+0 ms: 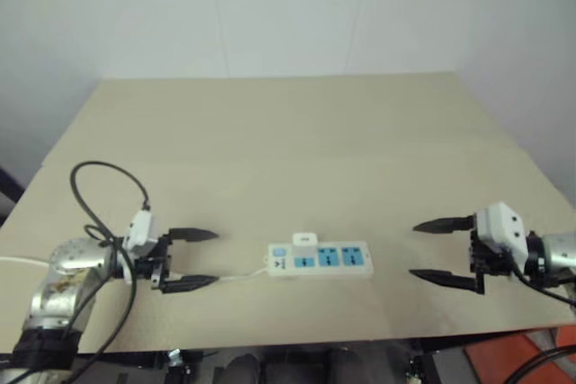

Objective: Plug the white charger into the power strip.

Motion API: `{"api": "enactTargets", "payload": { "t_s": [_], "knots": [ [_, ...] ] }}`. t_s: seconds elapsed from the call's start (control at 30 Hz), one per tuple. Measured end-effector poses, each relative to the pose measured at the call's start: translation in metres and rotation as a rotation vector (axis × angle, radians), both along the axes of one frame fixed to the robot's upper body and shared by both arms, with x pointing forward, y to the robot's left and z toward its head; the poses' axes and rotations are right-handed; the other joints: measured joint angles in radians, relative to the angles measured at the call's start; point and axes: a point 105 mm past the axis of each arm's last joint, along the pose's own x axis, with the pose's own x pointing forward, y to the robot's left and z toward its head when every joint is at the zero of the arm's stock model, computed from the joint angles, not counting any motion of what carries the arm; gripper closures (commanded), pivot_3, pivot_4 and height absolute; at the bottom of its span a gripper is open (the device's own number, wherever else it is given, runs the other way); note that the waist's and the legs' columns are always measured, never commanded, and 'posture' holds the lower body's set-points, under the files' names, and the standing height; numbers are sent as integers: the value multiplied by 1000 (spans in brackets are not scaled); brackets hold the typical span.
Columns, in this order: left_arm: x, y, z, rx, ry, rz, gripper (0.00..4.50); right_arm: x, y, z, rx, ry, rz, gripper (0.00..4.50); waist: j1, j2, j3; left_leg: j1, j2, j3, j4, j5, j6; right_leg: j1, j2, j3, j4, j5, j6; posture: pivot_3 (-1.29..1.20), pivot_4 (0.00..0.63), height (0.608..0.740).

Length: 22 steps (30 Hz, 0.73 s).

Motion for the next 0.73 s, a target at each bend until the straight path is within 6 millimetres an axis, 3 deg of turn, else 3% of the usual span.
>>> {"api": "enactTargets", "payload": {
  "t_s": [0.73],
  "knots": [
    [6,-3,-2,-9,-18,-9,29,-3,-4,-6,-46,-6,-72,0,-1,0,0,0,0,0,0,0,0,0,0,0,0,0,0,0,150,740]
  ]
}}
